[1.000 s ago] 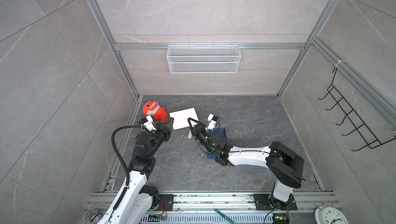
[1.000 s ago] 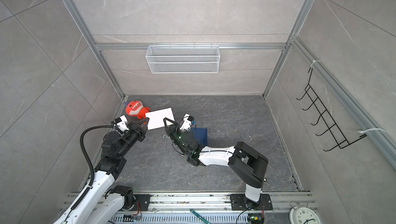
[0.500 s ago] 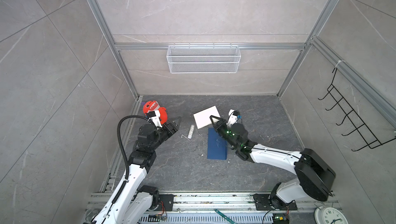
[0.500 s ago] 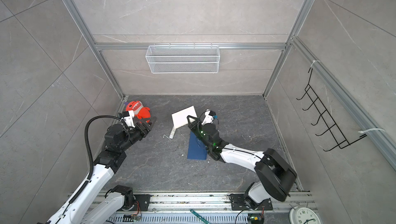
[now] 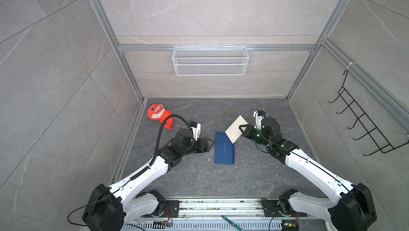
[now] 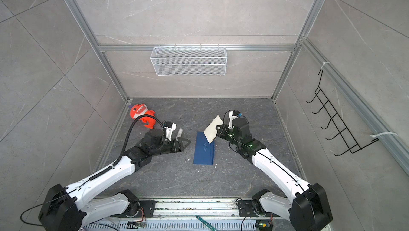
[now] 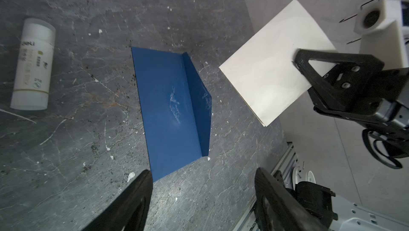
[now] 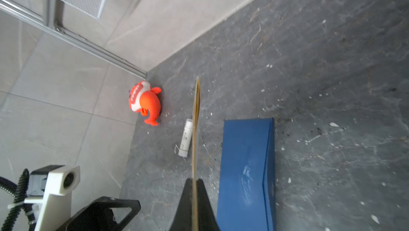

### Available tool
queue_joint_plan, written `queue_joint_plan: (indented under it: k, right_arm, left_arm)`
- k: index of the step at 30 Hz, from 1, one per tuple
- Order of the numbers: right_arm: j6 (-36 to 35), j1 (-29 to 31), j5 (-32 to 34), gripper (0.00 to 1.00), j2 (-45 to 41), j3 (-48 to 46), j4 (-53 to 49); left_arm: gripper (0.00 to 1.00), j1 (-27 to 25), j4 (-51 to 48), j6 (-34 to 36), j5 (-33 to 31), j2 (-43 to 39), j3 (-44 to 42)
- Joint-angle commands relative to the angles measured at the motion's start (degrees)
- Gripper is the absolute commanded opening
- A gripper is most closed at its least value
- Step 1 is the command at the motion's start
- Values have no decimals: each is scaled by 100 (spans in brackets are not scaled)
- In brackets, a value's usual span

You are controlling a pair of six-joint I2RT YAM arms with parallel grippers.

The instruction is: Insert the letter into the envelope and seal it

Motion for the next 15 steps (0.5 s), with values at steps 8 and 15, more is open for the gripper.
queue_joint_plan:
  k: [8,15]
  right_arm:
    - [-1198,-401,-554,0,874,370,-1055]
    - [-1570,-524,-351,0,1123,493,-1276]
  left_arm:
    - [68,-373,798,-181,-105,1007,236]
    - [58,-516,1100,-262,-152,1636,232]
